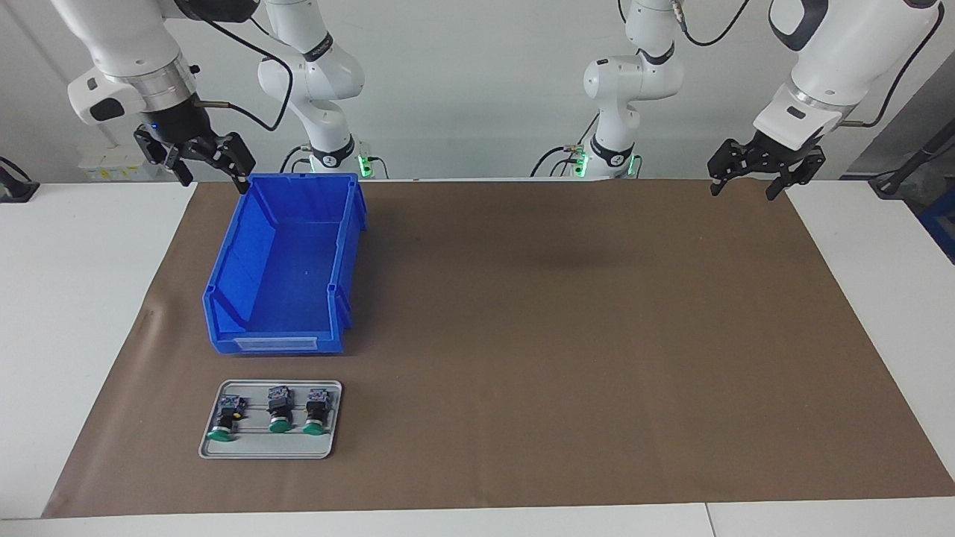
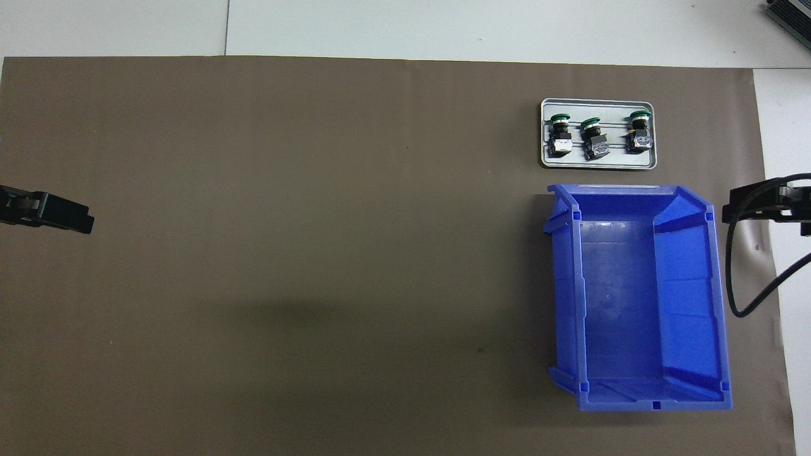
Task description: Place and press button with both arms
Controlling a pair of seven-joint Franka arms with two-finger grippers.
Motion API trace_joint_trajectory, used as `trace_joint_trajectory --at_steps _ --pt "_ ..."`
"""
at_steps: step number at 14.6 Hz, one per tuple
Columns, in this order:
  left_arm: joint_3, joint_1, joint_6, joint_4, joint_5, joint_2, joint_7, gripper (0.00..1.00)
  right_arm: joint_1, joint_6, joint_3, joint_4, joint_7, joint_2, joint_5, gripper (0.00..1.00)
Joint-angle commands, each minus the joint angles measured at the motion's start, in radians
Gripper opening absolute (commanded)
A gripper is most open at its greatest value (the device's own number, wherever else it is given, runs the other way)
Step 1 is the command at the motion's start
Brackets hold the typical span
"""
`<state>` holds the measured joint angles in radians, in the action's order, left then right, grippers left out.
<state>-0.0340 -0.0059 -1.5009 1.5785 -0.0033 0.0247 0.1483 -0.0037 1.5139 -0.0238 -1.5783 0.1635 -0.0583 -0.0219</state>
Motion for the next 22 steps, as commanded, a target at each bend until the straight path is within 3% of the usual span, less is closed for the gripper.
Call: trace_joint_trajectory --at_steps 1,6,9,13,17,19,22 --pt "-0.007 0.012 -0.016 0.040 0.011 0.032 0.011 1.00 -0.001 -0.006 0.002 0.001 0.021 -0.005 0.014 1.00" --pt "-0.007 0.012 -0.016 0.040 0.011 0.032 0.011 1.00 -0.002 0.006 0.004 -0.003 -0.002 -0.006 0.014 1.00" --pt "-0.006 0.012 -0.016 0.040 0.011 0.032 0.011 1.00 -0.012 0.089 0.008 0.003 -0.070 0.020 0.013 1.00" --pt "-0.007 0.012 -0.016 0.040 0.011 0.032 0.011 1.00 -0.010 0.264 0.008 0.041 -0.114 0.194 0.016 1.00" --pt "-0.007 0.012 -0.016 0.040 0.011 0.032 0.011 1.00 -0.010 0.356 0.054 0.315 -0.160 0.533 0.025 1.00" --pt "-0.007 0.012 -0.016 0.040 0.011 0.032 0.011 1.00 -0.016 0.474 0.058 0.305 -0.177 0.601 0.036 1.00" --pt "-0.007 0.012 -0.016 0.040 0.011 0.032 0.011 1.00 -0.030 0.583 0.058 0.195 -0.298 0.636 0.040 1.00"
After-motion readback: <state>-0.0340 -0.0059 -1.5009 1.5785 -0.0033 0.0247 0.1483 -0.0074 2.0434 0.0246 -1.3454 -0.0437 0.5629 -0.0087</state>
